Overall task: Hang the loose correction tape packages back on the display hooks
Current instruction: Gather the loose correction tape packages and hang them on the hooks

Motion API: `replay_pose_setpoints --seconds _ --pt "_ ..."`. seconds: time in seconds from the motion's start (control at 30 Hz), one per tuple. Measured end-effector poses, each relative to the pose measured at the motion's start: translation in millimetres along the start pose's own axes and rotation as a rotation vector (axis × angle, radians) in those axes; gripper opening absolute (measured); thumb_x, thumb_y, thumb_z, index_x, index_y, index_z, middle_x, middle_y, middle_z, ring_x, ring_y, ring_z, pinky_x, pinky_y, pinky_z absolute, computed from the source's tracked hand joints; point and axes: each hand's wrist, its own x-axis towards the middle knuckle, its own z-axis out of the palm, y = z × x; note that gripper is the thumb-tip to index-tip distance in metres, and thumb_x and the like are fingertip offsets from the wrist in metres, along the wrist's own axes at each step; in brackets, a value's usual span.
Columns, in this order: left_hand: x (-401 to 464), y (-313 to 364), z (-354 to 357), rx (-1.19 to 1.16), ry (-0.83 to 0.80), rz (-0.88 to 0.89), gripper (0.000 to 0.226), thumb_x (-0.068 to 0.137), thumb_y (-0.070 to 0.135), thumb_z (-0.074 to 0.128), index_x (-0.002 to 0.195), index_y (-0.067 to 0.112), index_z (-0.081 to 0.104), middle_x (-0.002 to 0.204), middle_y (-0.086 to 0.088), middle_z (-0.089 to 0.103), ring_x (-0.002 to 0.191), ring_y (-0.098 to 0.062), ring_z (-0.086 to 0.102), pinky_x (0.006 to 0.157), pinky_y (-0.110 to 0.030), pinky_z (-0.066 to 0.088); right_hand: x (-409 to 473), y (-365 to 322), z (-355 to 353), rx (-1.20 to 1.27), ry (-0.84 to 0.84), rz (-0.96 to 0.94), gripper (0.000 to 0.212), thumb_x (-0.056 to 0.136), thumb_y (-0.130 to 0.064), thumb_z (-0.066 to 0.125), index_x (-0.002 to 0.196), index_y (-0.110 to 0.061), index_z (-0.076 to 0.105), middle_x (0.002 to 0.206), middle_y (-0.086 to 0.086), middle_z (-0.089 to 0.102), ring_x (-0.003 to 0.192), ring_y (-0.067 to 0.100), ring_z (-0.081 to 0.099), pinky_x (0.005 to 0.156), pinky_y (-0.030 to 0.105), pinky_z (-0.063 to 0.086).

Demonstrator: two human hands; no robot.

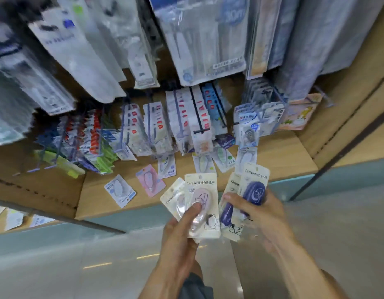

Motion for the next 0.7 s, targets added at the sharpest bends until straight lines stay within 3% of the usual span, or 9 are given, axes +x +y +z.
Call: replay_pose_setpoints --seconds 0.13,0.23,0.3,0.37,0.43,0.57,0.67,0.7 --pt "-80 71 61 0.067 -0.008 -0.002 0.057 0.076 0.018 0.083 0.129 0.001 0.07 0.124 -0.026 0.072 0.112 -0.042 0.072 0.094 -0.053 0.059 -82 -98 0 0.115 0.037 0.049 0.059 0.053 -0.023 0.09 0.109 -0.013 0.071 0.098 0.006 0.08 0.084 0.018 0.078 0.077 0.04 0.061" --pt "-148 137 115 0.066 -0.052 0.021 0.053 0.079 0.007 0.082 0.13 0.003 0.069 0.122 -0.021 0.075 0.109 -0.038 0.074 0.081 -0.046 0.065 -142 -178 7 0.183 0.071 0.082 0.067 0.047 -0.028 0.092 0.109 -0.008 0.074 0.098 0.006 0.08 0.09 0.021 0.077 0.081 0.038 0.058" --pt "-194 186 152 0.035 -0.081 0.047 0.047 0.079 0.009 0.072 0.126 0.006 0.071 0.117 -0.017 0.078 0.103 -0.032 0.077 0.071 -0.038 0.065 -181 -235 14 0.223 0.077 0.098 0.066 0.045 -0.028 0.094 0.105 -0.007 0.076 0.099 0.008 0.08 0.1 0.027 0.075 0.095 0.046 0.056" --pt "-238 236 186 0.022 -0.109 0.085 0.045 0.078 0.008 0.071 0.123 0.008 0.072 0.114 -0.017 0.078 0.099 -0.029 0.079 0.072 -0.037 0.066 -221 -300 25 0.239 0.039 0.08 0.064 0.047 -0.027 0.093 0.106 -0.009 0.076 0.101 0.01 0.08 0.105 0.029 0.073 0.101 0.052 0.053" --pt "-277 285 214 0.025 -0.12 0.127 0.05 0.075 0.008 0.075 0.125 0.004 0.07 0.112 -0.018 0.079 0.096 -0.028 0.079 0.073 -0.038 0.065 -261 -363 42 0.235 -0.025 0.023 0.071 0.047 -0.025 0.093 0.114 -0.01 0.074 0.104 0.009 0.08 0.104 0.028 0.074 0.102 0.052 0.053" --pt "-344 370 258 0.045 -0.15 0.222 0.07 0.069 0.012 0.091 0.134 0.011 0.066 0.123 -0.019 0.075 0.113 -0.039 0.073 0.096 -0.054 0.059 -331 -467 77 0.138 -0.068 -0.197 0.081 0.043 -0.025 0.1 0.116 -0.011 0.066 0.097 0.0 0.079 0.089 0.021 0.076 0.076 0.039 0.058" --pt "-382 419 279 0.042 -0.183 0.319 0.055 0.076 0.015 0.087 0.128 0.009 0.071 0.12 -0.024 0.075 0.11 -0.045 0.072 0.095 -0.058 0.058 -368 -521 96 0.161 -0.098 -0.293 0.072 0.052 -0.01 0.091 0.119 -0.013 0.067 0.102 0.006 0.08 0.094 0.027 0.077 0.087 0.051 0.06" --pt "-392 433 283 0.019 -0.182 0.342 0.049 0.077 0.012 0.086 0.124 0.008 0.073 0.116 -0.024 0.076 0.107 -0.045 0.074 0.097 -0.058 0.056 -378 -535 102 0.169 -0.106 -0.328 0.07 0.052 -0.008 0.089 0.118 -0.014 0.067 0.101 0.006 0.08 0.093 0.027 0.077 0.085 0.049 0.06"
